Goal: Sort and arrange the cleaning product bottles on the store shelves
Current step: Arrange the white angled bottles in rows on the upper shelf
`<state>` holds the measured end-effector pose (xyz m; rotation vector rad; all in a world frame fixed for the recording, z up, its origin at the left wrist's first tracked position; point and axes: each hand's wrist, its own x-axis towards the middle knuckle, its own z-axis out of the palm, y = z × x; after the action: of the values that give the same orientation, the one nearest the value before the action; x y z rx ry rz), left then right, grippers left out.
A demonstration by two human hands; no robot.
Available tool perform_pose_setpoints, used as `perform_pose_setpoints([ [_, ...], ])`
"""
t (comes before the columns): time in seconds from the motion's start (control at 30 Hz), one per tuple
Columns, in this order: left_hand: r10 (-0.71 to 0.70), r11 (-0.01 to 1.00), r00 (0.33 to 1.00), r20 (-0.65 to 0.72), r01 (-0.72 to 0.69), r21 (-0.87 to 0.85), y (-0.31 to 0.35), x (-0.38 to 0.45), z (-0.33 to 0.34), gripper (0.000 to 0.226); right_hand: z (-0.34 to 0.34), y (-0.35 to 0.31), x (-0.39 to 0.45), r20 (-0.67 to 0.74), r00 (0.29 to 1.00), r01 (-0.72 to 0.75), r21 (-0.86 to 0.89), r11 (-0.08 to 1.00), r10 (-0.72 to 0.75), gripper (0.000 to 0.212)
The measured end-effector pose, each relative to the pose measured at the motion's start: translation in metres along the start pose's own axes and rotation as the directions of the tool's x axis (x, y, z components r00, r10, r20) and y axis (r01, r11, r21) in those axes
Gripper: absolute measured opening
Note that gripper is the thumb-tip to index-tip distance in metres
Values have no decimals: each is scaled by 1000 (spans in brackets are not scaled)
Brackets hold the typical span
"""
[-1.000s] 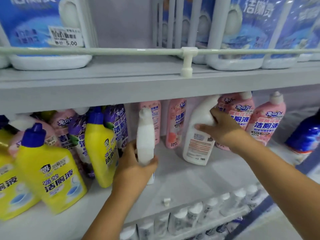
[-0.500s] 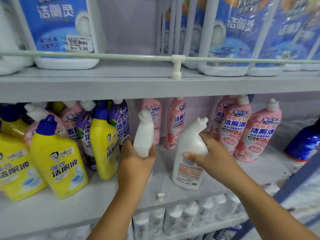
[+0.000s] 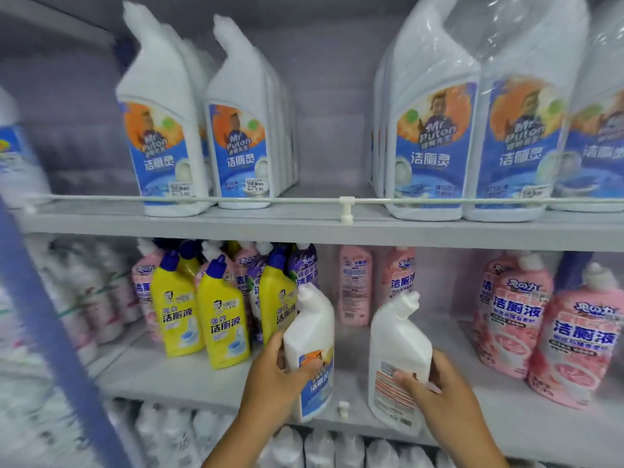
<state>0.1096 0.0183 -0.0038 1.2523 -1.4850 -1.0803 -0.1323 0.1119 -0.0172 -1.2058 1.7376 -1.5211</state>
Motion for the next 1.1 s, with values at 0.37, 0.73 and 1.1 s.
perform_pose_setpoints([
  [0.37,6,999,1000,2,-6,-39,8,-57,-44,80,-7,-16,-35,137,990,26,31,999,-30,45],
  [0.73,390,915,912,126,-368,-168,178,-75,-139,65,-14,-181,-58,157,955,228,150,962,-251,61],
  [1.1,693,718,718,60,-695,26,329,28,-200,37,6,-359,-4,-79,782,622,186,761,-619,34],
])
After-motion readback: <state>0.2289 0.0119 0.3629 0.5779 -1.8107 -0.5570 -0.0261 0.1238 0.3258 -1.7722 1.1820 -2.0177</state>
